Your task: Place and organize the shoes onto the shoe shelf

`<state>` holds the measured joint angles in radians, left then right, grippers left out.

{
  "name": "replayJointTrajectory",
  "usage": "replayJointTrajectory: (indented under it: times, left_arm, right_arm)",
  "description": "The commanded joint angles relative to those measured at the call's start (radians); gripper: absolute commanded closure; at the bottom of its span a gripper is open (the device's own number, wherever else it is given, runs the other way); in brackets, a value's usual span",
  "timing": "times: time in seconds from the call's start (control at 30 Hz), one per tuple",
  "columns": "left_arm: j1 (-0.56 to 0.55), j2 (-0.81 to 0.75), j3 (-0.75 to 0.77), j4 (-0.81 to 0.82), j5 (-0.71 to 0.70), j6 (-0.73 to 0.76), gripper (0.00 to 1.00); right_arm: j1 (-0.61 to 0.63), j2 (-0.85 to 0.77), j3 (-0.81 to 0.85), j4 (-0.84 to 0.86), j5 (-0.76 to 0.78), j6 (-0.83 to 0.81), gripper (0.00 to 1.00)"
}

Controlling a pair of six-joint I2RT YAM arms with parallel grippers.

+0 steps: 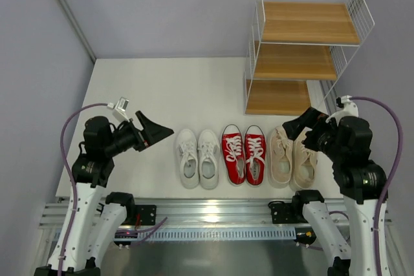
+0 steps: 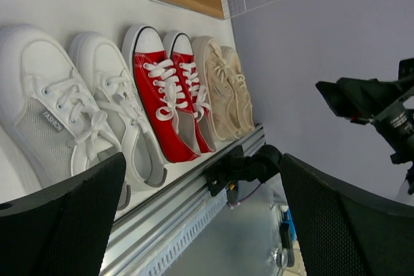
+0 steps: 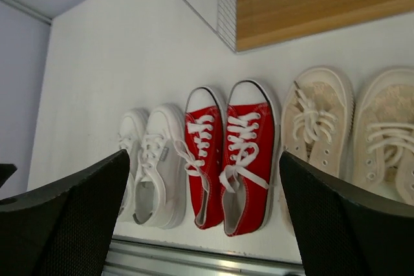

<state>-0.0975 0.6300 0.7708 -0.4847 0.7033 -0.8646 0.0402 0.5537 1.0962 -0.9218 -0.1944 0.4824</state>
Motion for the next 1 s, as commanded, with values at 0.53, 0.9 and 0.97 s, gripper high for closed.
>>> replayJointTrajectory:
  times: [0.53,0.9,0.97]
  left_arm:
    - [-0.364,0.088,-0.016,-0.098,-0.220,0.096,0.00]
    - [-0.366,0.030,-0.060,-0.095,-0.243,0.078,0.00]
    - [-0.367,0.031,-0.065,-0.086,-0.238,0.075,0.00]
  right_arm:
    - [-0.006,0.554,-0.082,-0.261,0.655,0.113,0.03]
    - [-0.006,0.490,-0.171,-0.153,0.414,0.056,0.03]
    - [-0.006,0.433,-0.191,-0.138,0.368,0.059,0.03]
